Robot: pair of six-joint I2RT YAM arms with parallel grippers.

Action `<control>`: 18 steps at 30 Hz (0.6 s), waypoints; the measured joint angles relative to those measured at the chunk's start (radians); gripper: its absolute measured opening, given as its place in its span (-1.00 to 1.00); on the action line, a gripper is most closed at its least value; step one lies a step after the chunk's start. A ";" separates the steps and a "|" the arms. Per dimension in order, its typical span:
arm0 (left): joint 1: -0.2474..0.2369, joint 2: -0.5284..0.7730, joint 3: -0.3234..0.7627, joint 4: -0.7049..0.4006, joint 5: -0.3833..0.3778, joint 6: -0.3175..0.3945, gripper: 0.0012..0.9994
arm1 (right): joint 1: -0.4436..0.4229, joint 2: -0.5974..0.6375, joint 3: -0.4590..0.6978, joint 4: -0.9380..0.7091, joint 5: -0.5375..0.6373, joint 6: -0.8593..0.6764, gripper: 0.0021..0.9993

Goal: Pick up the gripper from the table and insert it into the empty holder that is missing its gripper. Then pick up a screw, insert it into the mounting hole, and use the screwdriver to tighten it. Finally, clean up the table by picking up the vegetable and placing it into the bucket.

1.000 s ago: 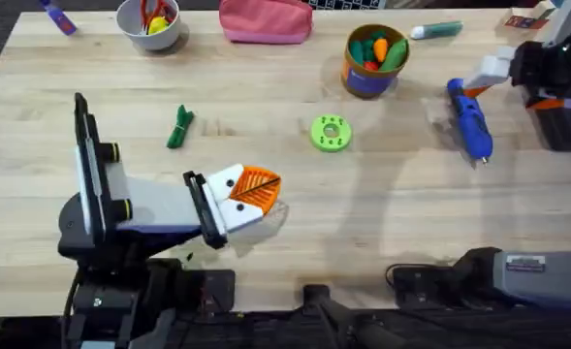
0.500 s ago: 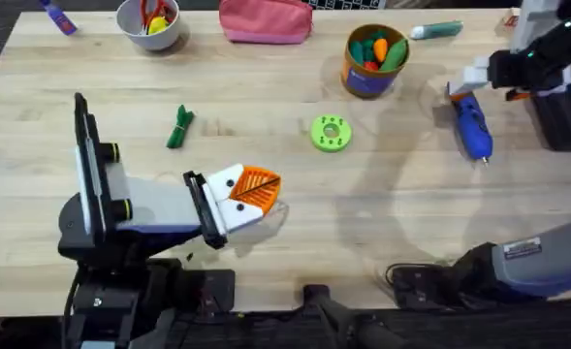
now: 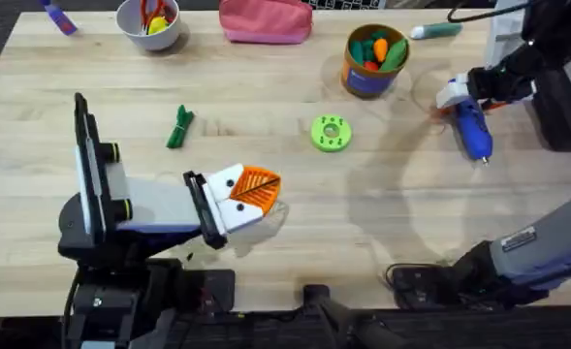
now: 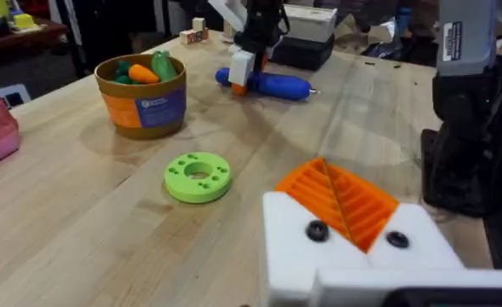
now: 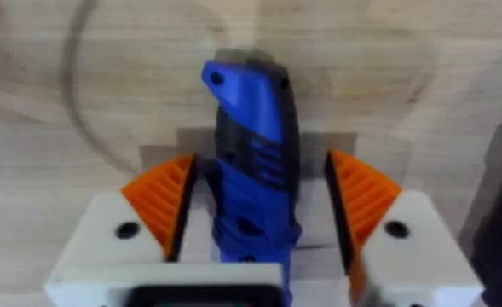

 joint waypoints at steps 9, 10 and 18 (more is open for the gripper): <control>0.000 0.000 0.000 0.000 0.000 0.000 -0.99 | 0.000 0.013 0.004 0.026 -0.008 -0.015 -0.96; 0.000 0.000 0.000 0.000 0.000 0.000 -0.99 | 0.000 0.013 0.004 0.026 -0.007 -0.015 -0.96; 0.000 0.000 0.000 0.000 0.000 0.000 -0.99 | 0.000 0.013 0.004 0.024 -0.003 -0.015 -0.96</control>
